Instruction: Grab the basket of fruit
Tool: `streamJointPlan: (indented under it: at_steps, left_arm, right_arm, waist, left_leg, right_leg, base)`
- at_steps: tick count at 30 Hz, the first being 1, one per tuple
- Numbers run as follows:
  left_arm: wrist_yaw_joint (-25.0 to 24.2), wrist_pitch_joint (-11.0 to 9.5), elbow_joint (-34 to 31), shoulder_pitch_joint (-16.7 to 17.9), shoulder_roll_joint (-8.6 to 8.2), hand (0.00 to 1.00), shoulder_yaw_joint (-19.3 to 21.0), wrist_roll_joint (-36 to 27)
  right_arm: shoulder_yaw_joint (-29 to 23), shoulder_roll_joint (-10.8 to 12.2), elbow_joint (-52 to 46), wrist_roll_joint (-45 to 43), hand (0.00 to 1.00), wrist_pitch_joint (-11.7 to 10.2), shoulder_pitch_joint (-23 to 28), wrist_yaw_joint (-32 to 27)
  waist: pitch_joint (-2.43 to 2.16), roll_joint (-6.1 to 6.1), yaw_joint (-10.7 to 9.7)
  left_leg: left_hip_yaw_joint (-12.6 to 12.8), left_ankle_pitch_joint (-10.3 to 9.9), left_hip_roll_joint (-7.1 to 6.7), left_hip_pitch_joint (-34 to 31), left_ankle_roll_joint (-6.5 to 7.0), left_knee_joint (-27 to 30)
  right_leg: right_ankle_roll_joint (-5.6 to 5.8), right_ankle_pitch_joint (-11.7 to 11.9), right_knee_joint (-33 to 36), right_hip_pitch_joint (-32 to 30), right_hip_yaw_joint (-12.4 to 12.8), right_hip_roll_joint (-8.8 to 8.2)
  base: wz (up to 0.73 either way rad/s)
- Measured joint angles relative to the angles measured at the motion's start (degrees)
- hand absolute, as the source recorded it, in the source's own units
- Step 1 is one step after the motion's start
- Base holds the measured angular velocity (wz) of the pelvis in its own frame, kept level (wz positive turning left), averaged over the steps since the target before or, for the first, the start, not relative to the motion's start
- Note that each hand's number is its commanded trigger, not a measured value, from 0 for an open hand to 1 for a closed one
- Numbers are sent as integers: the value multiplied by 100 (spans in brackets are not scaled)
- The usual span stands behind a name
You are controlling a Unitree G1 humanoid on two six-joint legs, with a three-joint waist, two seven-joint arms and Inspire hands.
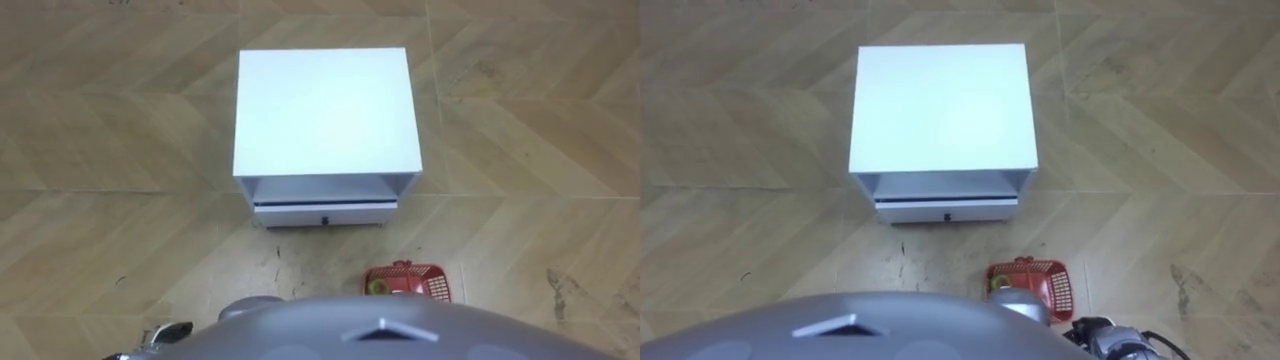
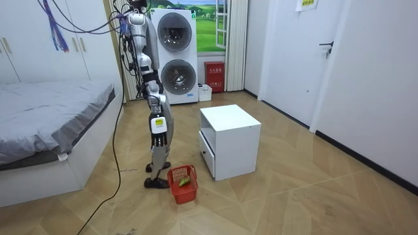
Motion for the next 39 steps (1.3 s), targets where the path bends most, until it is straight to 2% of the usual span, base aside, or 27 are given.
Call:
streamJointPlan:
  at_steps: [6, 8, 9, 10, 11, 13, 14, 15, 16, 18, 19, 20, 21, 22, 23, 25, 28, 30, 31, 32, 33, 34, 35, 36, 37, 38, 39]
  left_arm:
    - [17, -96, 10, -45, 50, 0, 21, 4]
    - [26, -202, 38, -36, 103, 0, 197, 4]
    - [30, -235, 46, -38, 119, 0, 243, 5]
    - [41, -298, 38, -41, 161, 0, 261, 8]
    - [70, -358, -3, -17, 183, 0, 277, 7]
    - [91, -372, -47, -7, 196, 0, 280, 5]
    - [139, -372, -55, -54, 232, 0, 234, -24]
    - [161, -373, -52, -91, 247, 0, 234, -46]
    - [193, -377, -34, -271, 285, 0, 217, -35]
    - [281, -388, 29, -512, 370, 0, 125, -40]
    - [369, -385, 66, -788, 387, 0, 119, -46]
    - [441, -399, 221, -1030, 391, 0, 62, -173]
    - [466, -408, 286, -1166, 411, 0, 34, -234]
    - [552, -462, 425, -1400, 444, 0, -3, -396]
    - [603, -530, 579, -1596, 496, 0, -108, -562]
    - [677, -660, 786, -1733, 559, 0, -267, -856]
    - [848, -726, 908, -1754, 564, 0, -373, -1038]
    - [937, -733, 909, -1739, 566, 0, -564, -1112]
    - [948, -745, 910, -1745, 560, 0, -668, -1186]
    - [956, -805, 935, -1732, 541, 0, -707, -1338]
    - [960, -827, 995, -1711, 540, 0, -724, -1396]
    - [1017, -879, 1107, -1714, 554, 0, -783, -1422]
    - [1108, -1002, 1178, -1730, 628, 0, -802, -1497]
    - [1170, -1066, 1184, -1729, 679, 0, -852, -1533]
    - [1285, -1198, 1176, -1705, 773, 0, -954, -1619]
    - [1344, -1283, 1162, -1677, 787, 0, -1017, -1729]
    - [1363, -1305, 1152, -1655, 756, 0, -1017, -1775]
  right_arm:
    - [-108, -8, -225, 117, 0, -5, 153, -160]
    - [-108, -10, -275, 119, 0, -17, 87, -187]
    - [-118, -12, -308, 122, 0, -18, 62, -197]
    - [-163, -16, -400, 128, 0, -23, 148, -241]
    - [-211, -30, -455, 151, 0, -19, 166, -303]
    - [-220, -78, -553, 282, 0, -72, 92, -441]
    - [-208, -100, -573, 486, 0, -87, -38, -498]
    - [-152, -117, -573, 533, 0, -77, -110, -531]
    - [-37, -167, -581, 625, 0, -73, -233, -602]
    - [-38, -189, -584, 845, 0, -147, -556, -662]
    - [-41, -213, -578, 950, 0, -258, -856, -717]
    - [-41, -242, -512, 1143, 0, -399, -1186, -793]
    - [-34, -237, -496, 1231, 0, -445, -1344, -822]
    - [-26, -216, -490, 1445, 0, -534, -1603, -873]
    - [44, -198, -452, 1726, 0, -605, -1794, -945]
    - [92, -174, -468, 2023, 0, -626, -2006, -1047]
    - [66, -162, -562, 2224, 0, -829, -2064, -1219]
    - [55, -176, -632, 2245, 0, -854, -2057, -1373]
    - [12, -178, -642, 2242, 0, -875, -2063, -1442]
    - [-58, -196, -646, 2280, 0, -871, -2130, -1512]
    - [-91, -200, -659, 2317, 0, -871, -2166, -1527]
    - [-108, -232, -801, 2457, 0, -874, -2249, -1568]
    - [-121, -195, -1078, 2654, 0, -922, -2154, -1652]
    - [-127, -159, -1164, 2694, 0, -962, -2038, -1675]
    - [-173, -94, -1201, 2691, 0, -987, -1925, -1724]
    - [-200, -124, -1214, 2681, 0, -1058, -1977, -1760]
    - [-222, -153, -1219, 2663, 0, -1129, -2046, -1764]
  waist:
    - [-27, 14, 23]
    - [-9, 67, 91]
    - [-6, 68, 67]
    - [-13, 54, 2]
    - [-3, 3, 81]
    - [0, -46, 176]
    - [-50, -47, 176]
    - [-55, -70, 183]
    - [-8, -140, 206]
    - [5, -269, 259]
    - [30, -321, 294]
    - [69, -248, 344]
    - [69, -241, 377]
    - [83, -248, 471]
    - [90, -294, 514]
    - [91, -327, 565]
    - [90, -362, 421]
    - [113, -326, 308]
    - [111, -351, 177]
    - [140, -325, 106]
    - [124, -283, 151]
    - [109, -155, 241]
    - [148, -219, 145]
    - [99, -294, 34]
    - [28, -436, -143]
    - [28, -518, -143]
    - [66, -506, -144]
  left_leg:
    - [244, -44, -108, -279, 147, 340]
    - [589, -36, -84, -475, 214, 469]
    - [683, -56, -80, -499, 259, 497]
    - [764, -139, -100, -492, 356, 493]
    - [798, -154, -172, -508, 370, 512]
    - [853, -181, -186, -783, 413, 753]
    - [833, -197, -188, -1090, 441, 1012]
    - [824, -204, -188, -1280, 454, 1173]
    - [790, -223, -190, -1740, 485, 1585]
    - [790, -251, -186, -2543, 526, 2235]
    - [770, -299, -129, -3165, 534, 2785]
    - [724, -446, 30, -3707, 476, 3389]
    - [690, -549, 83, -3948, 447, 3633]
    - [635, -699, 175, -4385, 346, 4148]
    - [569, -836, 208, -4731, 277, 4619]
    - [480, -1026, 190, -5171, 308, 5226]
    - [507, -1205, 170, -5770, 339, 6021]
    - [565, -1380, 174, -6108, 155, 6467]
    - [613, -1457, 91, -6300, -260, 6667]
    - [327, -1569, -131, -6455, -399, 7379]
    - [-82, -1742, -298, -6398, -350, 7719]
    - [-491, -2387, -470, -6415, -133, 8033]
    - [-379, -2407, -513, -6618, -99, 8309]
    - [-298, -2393, -506, -6717, -48, 8421]
    - [-88, -2347, -481, -6851, 46, 8596]
    - [94, -2318, -410, -7009, 113, 8817]
    - [112, -2327, -386, -7092, 96, 8958]
  right_leg:
    - [13, 8, 712, -572, 185, -270]
    - [70, 51, 1104, -902, 307, -361]
    - [74, 42, 1439, -996, 306, -415]
    - [75, 41, 2324, -1081, 318, -554]
    - [76, 40, 3118, -1094, 436, -718]
    - [78, 55, 3830, -1012, 640, -801]
    - [92, 73, 3958, -918, 664, -836]
    - [119, 88, 3941, -852, 653, -849]
    - [137, 84, 3818, -773, 612, -866]
    - [209, 34, 3398, -751, 621, -852]
    - [349, -377, 3125, -834, 603, -837]
    - [434, -1091, 3108, -969, 524, -737]
    - [395, -1388, 3241, -1119, 476, -721]
    - [301, -1830, 3700, -1446, 426, -736]
    - [228, -2146, 4304, -1744, 374, -802]
    - [167, -2335, 5300, -2221, 437, -885]
    - [165, -2332, 6738, -2798, 474, -1133]
    - [161, -2331, 7391, -3106, 562, -1207]
    - [122, -2345, 7662, -3272, 637, -1323]
    - [58, -2376, 8005, -3450, 720, -1473]
    - [67, -2370, 8239, -3608, 832, -1486]
    - [78, -2375, 8768, -3890, 977, -1508]
    - [167, -2268, 9351, -3907, 1095, -1669]
    - [210, -2087, 9593, -3723, 1133, -1737]
    - [241, -1762, 9847, -3262, 1238, -1755]
    - [236, -1759, 9858, -3002, 1377, -1719]
    - [225, -1940, 9948, -2994, 1448, -1691]
  base:
    - [-17]
    - [-36]
    - [0]
    - [16]
    - [8]
    - [-6]
    - [10]
    - [29]
    - [29]
    - [18]
    - [4]
    - [0]
    - [-8]
    - [-9]
    - [0]
    - [14]
    - [56]
    - [70]
    - [55]
    - [26]
    - [-36]
    - [-40]
    - [0]
    - [82]
    - [71]
    - [39]
    - [-5]
